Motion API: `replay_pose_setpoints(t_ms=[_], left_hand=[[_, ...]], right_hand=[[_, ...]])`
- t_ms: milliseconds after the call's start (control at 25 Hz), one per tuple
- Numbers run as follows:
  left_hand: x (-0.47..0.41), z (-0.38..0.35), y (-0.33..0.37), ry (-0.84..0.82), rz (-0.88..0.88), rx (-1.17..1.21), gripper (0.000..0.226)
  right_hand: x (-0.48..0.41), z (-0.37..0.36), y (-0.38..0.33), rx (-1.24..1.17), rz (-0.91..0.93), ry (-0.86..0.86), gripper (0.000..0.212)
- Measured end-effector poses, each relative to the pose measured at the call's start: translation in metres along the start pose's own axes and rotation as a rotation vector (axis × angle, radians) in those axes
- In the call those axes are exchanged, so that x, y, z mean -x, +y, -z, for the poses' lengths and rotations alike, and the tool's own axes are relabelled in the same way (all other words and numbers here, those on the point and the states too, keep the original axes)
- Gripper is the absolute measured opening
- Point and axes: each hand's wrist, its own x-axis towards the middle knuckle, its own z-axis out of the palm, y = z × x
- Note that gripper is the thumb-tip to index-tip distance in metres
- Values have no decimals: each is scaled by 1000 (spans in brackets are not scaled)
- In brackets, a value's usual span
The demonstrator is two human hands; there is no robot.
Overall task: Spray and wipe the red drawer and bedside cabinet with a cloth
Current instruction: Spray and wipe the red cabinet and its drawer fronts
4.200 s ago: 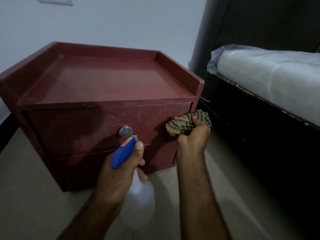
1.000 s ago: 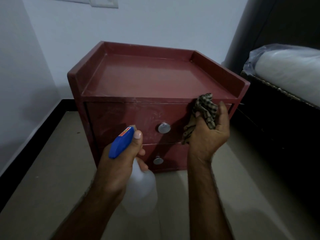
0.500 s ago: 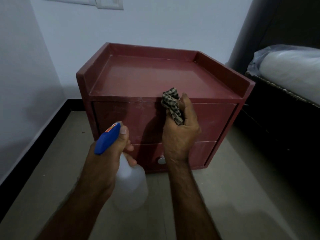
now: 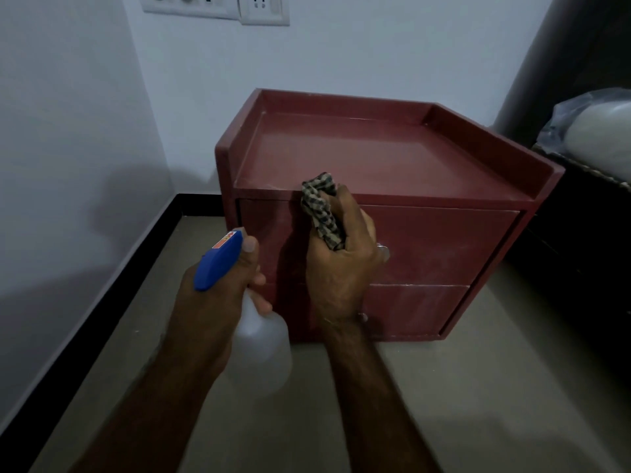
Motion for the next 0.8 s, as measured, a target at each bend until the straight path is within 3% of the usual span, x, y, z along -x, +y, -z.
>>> replay_pose_setpoints(t_ms=[120,320,560,720,800], left_hand=[[-2,16,4,7,-36,-31,49],[0,35,11,58,-40,-38,22],[-2,55,13,127,-28,-52,17],[-3,66,9,142,16,-66,37],[-3,71,7,156,30,-61,35]], right_hand=[[11,-14,-13,-42,33,-74,52],[21,-33,-23,-67,163,-200,44],[35,-55,-13,-29,256,-479,56],[40,-57,4,97,407,-495,52],[50,-54,15,117,463,-519,46]])
